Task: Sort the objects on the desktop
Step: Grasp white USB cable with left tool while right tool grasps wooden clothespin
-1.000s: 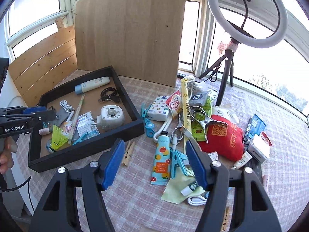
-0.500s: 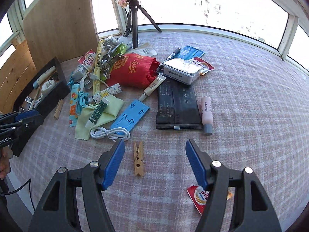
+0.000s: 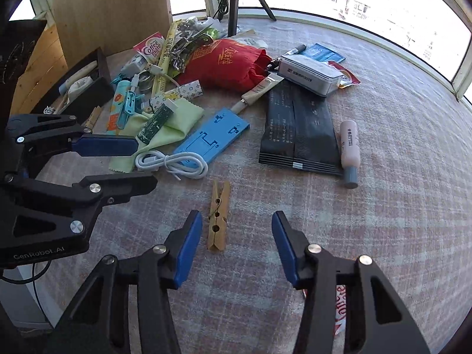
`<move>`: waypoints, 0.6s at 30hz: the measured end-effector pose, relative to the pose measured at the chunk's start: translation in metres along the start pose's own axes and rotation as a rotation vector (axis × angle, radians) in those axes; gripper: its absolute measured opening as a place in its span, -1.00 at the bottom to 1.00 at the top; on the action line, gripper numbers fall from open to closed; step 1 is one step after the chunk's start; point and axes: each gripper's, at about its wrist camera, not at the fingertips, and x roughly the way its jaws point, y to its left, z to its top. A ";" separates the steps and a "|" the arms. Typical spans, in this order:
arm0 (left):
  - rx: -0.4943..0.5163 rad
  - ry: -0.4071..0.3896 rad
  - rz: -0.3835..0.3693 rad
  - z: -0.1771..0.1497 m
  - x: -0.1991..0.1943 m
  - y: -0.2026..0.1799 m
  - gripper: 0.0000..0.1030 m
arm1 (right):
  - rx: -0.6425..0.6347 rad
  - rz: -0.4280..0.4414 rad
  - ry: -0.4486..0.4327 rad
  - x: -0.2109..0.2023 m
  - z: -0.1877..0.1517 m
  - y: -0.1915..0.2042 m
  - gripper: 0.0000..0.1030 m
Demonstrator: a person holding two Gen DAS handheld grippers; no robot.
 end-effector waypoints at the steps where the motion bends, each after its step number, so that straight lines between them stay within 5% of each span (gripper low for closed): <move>1: 0.018 0.009 -0.005 0.002 0.004 0.000 -0.34 | -0.005 0.005 0.005 0.002 0.001 0.001 -0.16; 4: 0.053 0.034 -0.029 0.007 0.015 0.002 -0.47 | -0.020 0.012 0.014 0.009 0.004 0.003 -0.16; 18: 0.169 0.061 -0.057 0.014 0.023 0.006 -0.48 | -0.038 -0.001 0.040 0.019 0.008 0.004 -0.16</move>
